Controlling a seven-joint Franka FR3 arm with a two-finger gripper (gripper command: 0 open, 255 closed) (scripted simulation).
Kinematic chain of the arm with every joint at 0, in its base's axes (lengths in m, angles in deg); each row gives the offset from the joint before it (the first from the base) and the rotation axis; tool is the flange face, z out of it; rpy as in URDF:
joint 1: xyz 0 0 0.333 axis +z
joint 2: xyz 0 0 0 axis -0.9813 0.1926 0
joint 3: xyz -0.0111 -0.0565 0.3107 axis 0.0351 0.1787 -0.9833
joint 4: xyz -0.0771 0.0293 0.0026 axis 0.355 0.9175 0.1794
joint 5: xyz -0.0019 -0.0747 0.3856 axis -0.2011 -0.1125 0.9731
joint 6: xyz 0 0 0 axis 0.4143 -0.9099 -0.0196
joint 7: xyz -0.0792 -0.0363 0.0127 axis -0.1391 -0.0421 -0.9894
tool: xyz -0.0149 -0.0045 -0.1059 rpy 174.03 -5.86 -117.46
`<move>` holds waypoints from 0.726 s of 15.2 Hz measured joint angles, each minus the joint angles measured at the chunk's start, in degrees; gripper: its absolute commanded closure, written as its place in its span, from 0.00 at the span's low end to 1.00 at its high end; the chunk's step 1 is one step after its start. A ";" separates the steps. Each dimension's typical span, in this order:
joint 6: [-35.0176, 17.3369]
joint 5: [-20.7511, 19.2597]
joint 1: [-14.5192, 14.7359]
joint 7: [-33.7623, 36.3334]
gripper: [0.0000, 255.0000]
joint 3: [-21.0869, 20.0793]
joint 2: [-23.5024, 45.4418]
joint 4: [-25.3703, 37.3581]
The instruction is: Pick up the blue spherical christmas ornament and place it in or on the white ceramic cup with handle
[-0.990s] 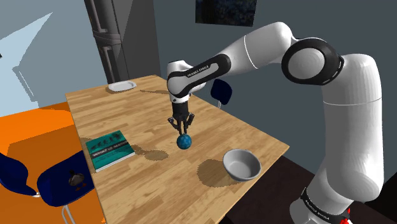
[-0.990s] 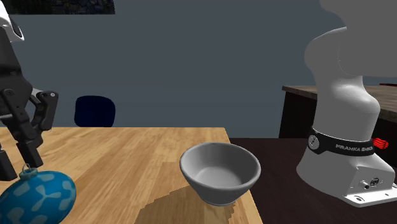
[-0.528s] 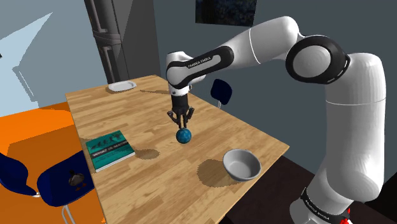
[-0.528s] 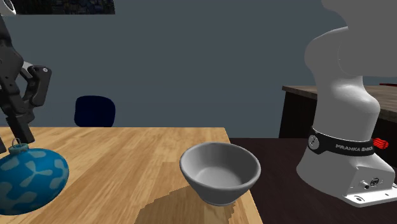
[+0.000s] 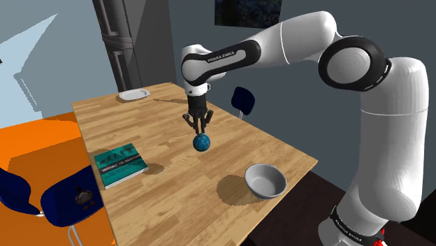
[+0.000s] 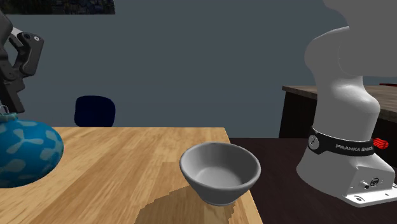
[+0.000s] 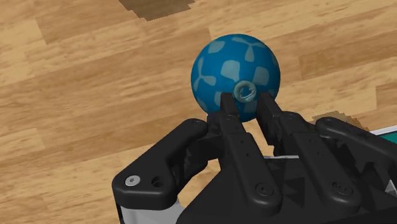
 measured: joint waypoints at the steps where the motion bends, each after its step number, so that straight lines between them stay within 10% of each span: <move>1: -0.08 0.21 -0.24 -0.25 1.00 0.00 -1.26 -1.37; 11: -3.28 3.86 -3.62 -6.06 1.00 1.30 -23.59 -27.05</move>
